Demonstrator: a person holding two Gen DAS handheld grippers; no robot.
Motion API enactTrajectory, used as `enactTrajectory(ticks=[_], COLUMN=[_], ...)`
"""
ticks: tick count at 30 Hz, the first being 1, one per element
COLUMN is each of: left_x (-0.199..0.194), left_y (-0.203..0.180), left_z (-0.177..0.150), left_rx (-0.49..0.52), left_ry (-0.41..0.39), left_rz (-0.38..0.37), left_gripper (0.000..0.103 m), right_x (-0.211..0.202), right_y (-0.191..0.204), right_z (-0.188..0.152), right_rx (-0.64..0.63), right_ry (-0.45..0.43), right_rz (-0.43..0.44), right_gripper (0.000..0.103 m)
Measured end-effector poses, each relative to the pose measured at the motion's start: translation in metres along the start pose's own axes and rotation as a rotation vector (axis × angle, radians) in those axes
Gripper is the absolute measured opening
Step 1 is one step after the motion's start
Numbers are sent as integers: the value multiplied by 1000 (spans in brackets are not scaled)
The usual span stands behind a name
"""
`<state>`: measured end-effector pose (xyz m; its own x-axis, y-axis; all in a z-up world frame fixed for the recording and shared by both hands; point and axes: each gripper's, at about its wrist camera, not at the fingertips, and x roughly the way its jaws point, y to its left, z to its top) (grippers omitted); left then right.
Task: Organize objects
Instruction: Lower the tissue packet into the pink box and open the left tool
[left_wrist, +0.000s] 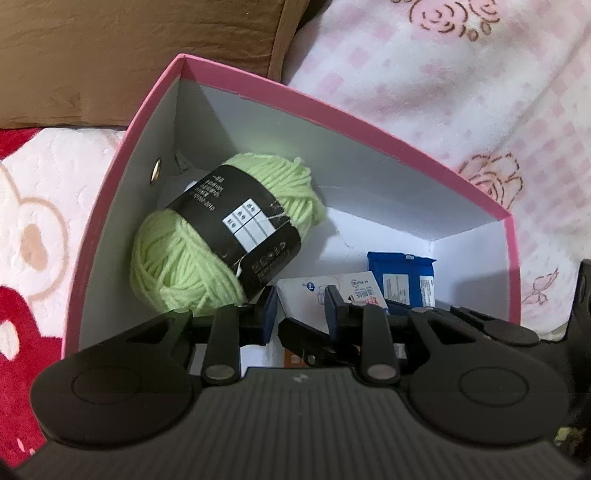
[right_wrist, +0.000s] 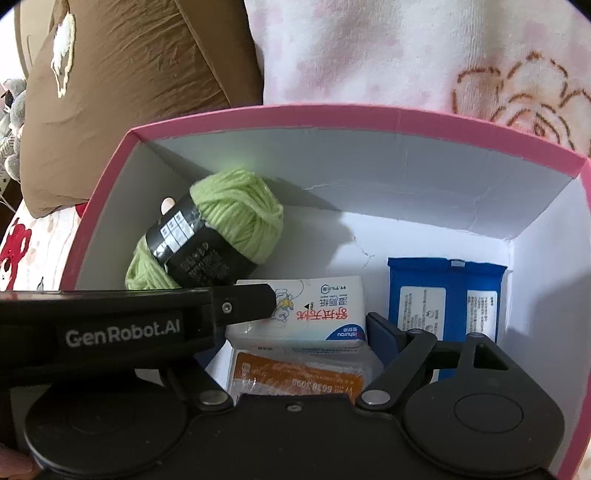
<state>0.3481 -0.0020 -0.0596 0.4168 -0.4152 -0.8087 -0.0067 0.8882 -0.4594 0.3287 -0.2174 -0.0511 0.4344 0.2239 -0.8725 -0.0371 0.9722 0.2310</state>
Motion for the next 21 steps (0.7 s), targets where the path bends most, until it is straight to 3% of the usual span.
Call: enactTrajectory(ticks=[6, 19, 20, 21], left_x=[-7, -18, -18, -19], left_y=[0, 0, 0, -1], left_z=[1, -5, -5, -5], left_rx=[13, 48, 52, 55], left_ry=[1, -13, -12, -12], left_rz=[-12, -13, -7, -4], left_gripper=[36, 35, 35, 35], right_x=[-2, -16, -17, -18], right_y=[2, -3, -3, -2], right_z=[-1, -6, -5, -6], right_rx=[-7, 7, 5, 0], right_ry=[0, 7, 2, -3], right_rz=[-26, 10, 8, -3], right_gripper=[85, 85, 83, 71])
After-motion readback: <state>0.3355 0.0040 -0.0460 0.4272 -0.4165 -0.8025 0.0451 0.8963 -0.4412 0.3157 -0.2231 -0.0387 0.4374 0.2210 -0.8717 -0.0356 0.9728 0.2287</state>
